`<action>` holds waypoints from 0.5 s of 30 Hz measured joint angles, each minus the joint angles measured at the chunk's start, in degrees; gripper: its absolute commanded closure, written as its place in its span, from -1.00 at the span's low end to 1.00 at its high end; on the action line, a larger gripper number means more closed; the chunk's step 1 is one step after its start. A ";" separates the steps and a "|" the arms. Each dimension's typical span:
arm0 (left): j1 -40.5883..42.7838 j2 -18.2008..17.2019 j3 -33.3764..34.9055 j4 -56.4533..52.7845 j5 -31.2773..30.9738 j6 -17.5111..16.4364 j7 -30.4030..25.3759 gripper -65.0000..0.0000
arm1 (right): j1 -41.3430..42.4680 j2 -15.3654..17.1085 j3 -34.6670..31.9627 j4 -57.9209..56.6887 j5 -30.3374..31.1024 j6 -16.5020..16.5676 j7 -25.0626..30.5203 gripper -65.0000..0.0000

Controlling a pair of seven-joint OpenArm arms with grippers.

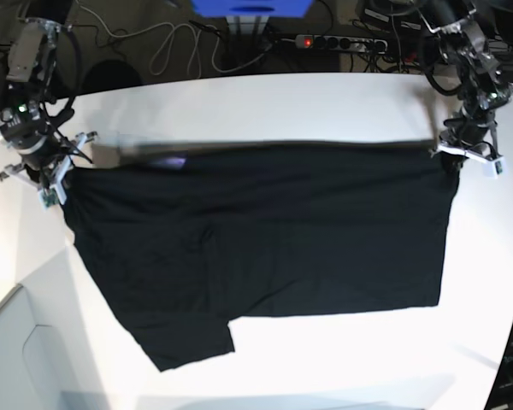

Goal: Fold the T-shirt properly
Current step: 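Lower the shirt flat and release the right gripper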

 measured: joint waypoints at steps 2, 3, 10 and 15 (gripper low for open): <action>3.08 0.87 0.00 1.88 0.13 0.09 0.07 1.00 | -2.23 -0.09 0.04 -0.04 -0.57 0.00 -0.61 0.99; 4.87 1.40 -0.07 3.17 0.02 0.07 -0.07 1.00 | -2.95 -0.04 0.11 -0.04 -0.66 0.00 -0.52 0.99; 12.92 6.14 -4.48 9.35 0.09 -0.20 0.48 1.00 | -8.37 1.79 0.13 -0.11 -0.57 -0.02 4.22 1.00; 13.00 5.88 -5.84 9.35 -0.09 -0.20 0.20 1.00 | -9.99 1.73 0.11 -0.61 -0.50 -0.02 4.46 0.99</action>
